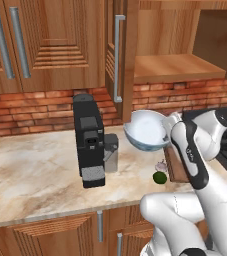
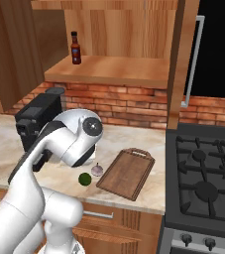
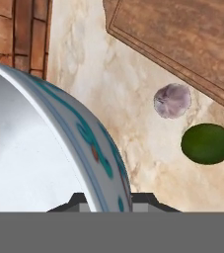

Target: Open the cabinet. Place the bowl and condiment on the counter. Then place the lime and garlic on the cutting board.

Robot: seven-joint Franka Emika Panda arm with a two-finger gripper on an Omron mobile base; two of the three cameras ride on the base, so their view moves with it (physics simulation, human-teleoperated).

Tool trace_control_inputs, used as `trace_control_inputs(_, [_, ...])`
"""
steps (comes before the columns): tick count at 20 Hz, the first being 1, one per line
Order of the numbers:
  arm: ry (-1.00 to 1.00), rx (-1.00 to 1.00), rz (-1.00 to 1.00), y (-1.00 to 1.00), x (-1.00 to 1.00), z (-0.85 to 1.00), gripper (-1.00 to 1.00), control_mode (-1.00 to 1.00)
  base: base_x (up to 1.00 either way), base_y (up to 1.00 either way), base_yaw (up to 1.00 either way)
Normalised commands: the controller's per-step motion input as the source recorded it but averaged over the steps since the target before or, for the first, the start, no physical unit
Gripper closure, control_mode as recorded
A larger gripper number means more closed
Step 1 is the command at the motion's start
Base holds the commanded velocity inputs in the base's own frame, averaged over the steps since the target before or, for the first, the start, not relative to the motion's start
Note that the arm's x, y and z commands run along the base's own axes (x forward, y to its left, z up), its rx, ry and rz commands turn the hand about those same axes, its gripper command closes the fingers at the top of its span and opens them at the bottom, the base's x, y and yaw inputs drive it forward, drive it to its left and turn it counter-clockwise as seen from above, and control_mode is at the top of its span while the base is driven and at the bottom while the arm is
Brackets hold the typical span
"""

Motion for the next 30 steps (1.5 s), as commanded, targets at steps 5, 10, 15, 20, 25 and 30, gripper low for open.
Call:
trace_control_inputs(5, [0.02,0.00,0.02,0.00,0.40,-0.08,1.00,-1.00,0.00,0.00,0.00])
trace_control_inputs(10, [0.03,0.00,0.01,0.00,0.41,-0.09,1.00,-1.00,0.00,0.00,0.00])
trace_control_inputs(15, [0.01,-0.01,0.00,0.00,0.36,-0.17,1.00,-1.00,0.00,0.00,0.00])
trace_control_inputs(20, [0.00,-0.02,0.00,0.00,0.36,-0.19,1.00,-1.00,0.00,0.00,0.00])
trace_control_inputs(25, [0.00,-0.03,0.00,0.00,0.33,-0.17,1.00,-1.00,0.00,0.00,0.00])
trace_control_inputs(30, [0.04,-0.01,0.00,0.03,0.38,-0.18,1.00,-1.00,0.00,0.00,0.00])
